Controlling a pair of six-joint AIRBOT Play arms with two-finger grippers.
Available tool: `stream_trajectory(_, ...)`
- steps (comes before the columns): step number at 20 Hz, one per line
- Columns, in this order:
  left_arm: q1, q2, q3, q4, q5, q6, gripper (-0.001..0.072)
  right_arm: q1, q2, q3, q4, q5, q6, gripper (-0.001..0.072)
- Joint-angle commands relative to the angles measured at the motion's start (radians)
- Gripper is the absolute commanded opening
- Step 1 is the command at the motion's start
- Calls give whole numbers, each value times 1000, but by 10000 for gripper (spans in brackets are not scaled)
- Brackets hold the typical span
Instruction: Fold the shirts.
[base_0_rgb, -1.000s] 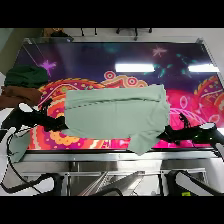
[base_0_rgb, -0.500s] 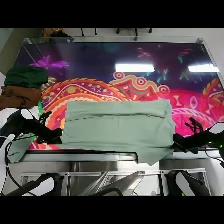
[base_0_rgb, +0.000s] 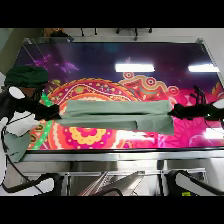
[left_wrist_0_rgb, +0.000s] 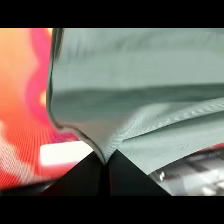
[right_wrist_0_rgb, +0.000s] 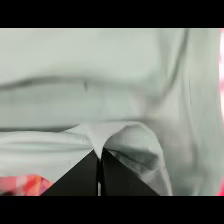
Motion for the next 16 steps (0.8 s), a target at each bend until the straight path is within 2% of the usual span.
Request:
stream_trajectory(1, -33, -154, 177, -36, 72, 2, 11, 64, -229, 184, 63, -138, -71, 22)
stream_trajectory(5, -63, -331, 325, -36, 87, 1, 12, 98, -417, 296, 61, -164, -98, 22)
stream_trajectory(8, -93, -429, 391, -35, 87, 1, 15, 96, -451, 299, 55, -172, -109, 23)
stream_trajectory(9, -94, -455, 415, -36, 69, 1, 16, 95, -443, 306, 26, -168, -109, 82)
stream_trajectory(10, -95, -470, 435, -37, 53, 0, 149, 90, -426, 318, -21, -148, -108, 278)
stream_trajectory(11, -95, -476, 452, -37, 39, -5, 524, 82, -403, 328, -67, -121, -103, 410)
stream_trajectory(12, -95, -475, 470, -36, 25, -15, 709, 66, -376, 333, -109, -101, -76, 499)
stream_trajectory(13, -95, -474, 496, -35, 1, -14, 708, 39, -355, 333, -135, -85, -52, 537)
stream_trajectory(16, -95, -473, 590, -36, -80, -15, 708, -74, -356, 330, -136, 57, -41, 537)
